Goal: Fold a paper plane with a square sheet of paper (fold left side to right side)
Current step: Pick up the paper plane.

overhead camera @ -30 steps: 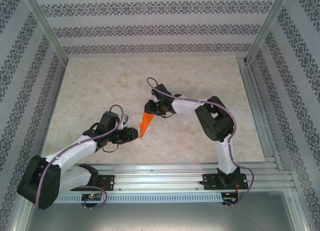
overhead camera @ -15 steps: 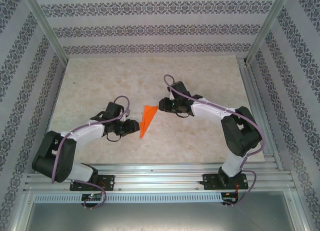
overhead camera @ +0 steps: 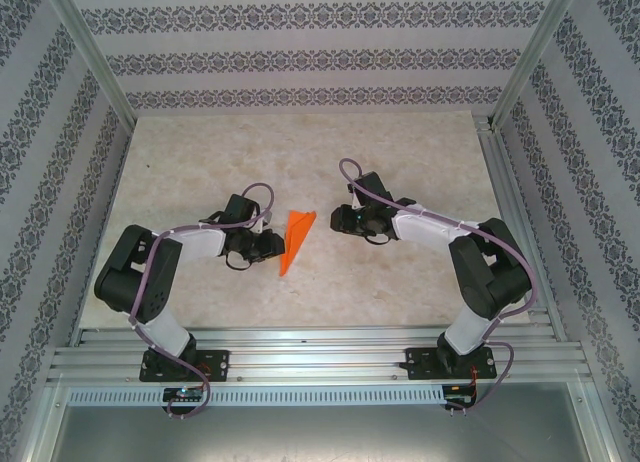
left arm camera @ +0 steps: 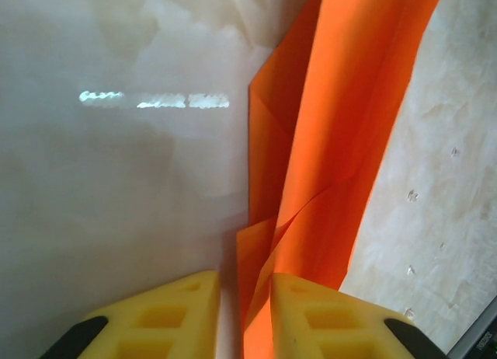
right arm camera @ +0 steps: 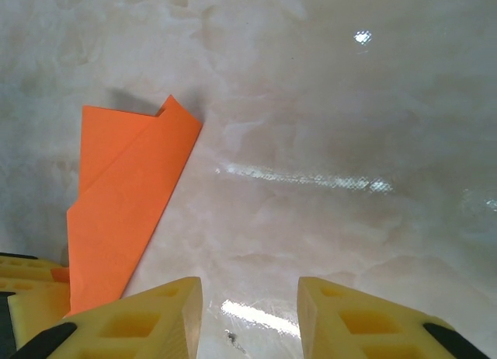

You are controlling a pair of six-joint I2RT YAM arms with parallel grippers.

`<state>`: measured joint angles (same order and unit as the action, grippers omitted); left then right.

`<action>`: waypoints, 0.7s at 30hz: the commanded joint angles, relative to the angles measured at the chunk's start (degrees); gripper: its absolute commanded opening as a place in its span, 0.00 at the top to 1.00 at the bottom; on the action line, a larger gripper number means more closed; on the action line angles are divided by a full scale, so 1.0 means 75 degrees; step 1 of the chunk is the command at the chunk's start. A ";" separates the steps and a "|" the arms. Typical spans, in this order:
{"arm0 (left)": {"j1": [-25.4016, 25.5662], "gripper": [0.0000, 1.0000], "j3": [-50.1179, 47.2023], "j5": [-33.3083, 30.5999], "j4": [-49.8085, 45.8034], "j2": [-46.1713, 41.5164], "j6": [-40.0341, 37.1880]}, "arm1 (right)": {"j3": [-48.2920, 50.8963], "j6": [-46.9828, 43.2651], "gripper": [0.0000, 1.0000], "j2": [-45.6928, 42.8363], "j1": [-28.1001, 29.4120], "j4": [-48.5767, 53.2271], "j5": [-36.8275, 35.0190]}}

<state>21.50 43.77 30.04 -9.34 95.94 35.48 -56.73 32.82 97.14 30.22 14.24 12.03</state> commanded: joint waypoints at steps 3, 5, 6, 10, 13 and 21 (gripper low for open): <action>0.0018 0.81 0.0205 0.0326 0.0496 0.0128 -0.0180 | 0.0160 -0.0076 0.63 -0.0121 -0.0056 -0.0190 0.0001; 0.0060 0.82 0.0235 0.0387 0.0543 0.0185 -0.0180 | 0.0164 -0.0057 0.63 -0.0118 -0.0057 -0.0197 -0.0005; 0.0080 0.83 0.0251 0.0389 0.0566 0.0231 -0.0176 | 0.0175 -0.0046 0.63 -0.0120 -0.0067 -0.0220 -0.0005; 0.0140 0.89 0.0356 0.0455 0.0605 0.0321 -0.0195 | 0.0158 -0.0051 0.63 -0.0110 -0.0074 -0.0194 0.0002; 0.0142 0.97 0.0468 0.0449 0.0435 0.0224 -0.0333 | 0.0197 -0.0039 0.63 -0.0129 -0.0080 -0.0188 -0.0019; 0.1100 1.00 0.1417 -0.2268 -0.2049 -0.1104 -0.2053 | 0.0382 0.0487 0.62 -0.0650 -0.0361 -0.0510 0.0602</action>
<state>26.09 50.26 23.53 -15.99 91.83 28.27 -54.48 34.22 95.57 28.58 13.15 14.11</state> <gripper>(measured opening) 0.057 0.378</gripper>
